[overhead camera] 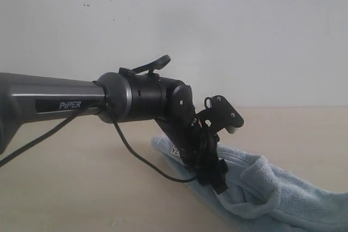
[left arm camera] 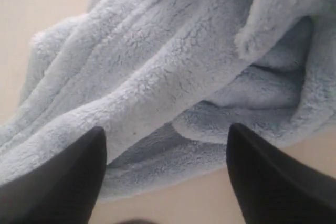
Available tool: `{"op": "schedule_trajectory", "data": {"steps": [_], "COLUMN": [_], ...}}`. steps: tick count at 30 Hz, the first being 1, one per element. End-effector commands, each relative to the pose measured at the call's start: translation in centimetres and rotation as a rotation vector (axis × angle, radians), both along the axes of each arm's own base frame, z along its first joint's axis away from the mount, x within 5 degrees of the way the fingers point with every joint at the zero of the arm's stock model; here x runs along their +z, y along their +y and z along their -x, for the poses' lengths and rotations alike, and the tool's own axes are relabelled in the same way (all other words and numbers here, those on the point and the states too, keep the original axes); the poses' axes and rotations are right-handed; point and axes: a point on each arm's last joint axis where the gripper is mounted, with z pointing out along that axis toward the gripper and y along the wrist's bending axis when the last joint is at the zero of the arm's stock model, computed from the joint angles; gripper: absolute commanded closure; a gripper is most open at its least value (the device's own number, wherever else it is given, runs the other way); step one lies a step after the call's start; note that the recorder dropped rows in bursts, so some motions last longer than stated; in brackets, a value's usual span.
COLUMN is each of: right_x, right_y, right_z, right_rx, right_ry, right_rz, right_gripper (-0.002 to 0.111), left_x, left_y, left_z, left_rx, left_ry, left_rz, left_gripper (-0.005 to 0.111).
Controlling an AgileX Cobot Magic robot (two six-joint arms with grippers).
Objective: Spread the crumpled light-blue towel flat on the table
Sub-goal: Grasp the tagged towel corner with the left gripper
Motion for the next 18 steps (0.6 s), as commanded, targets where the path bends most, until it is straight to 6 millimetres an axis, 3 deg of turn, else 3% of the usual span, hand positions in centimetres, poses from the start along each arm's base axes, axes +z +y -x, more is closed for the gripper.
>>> {"op": "schedule_trajectory", "data": {"steps": [1,18], "right_x": [0.2,0.2], "right_y": [0.1,0.3], "right_z": [-0.1,-0.1], "right_rx": [0.022,0.035], "right_ry": [-0.018,-0.025], "right_rz": [0.0,-0.017], "right_gripper": [0.106,0.106], "left_x": [-0.9,0.4], "left_y": [-0.5,-1.8], "left_z": [-0.2,0.9], "left_rx": [0.033,0.011], "left_ry": [0.016,0.126], "left_rz": [0.045,0.226], "left_gripper": [0.045,0.045]}}
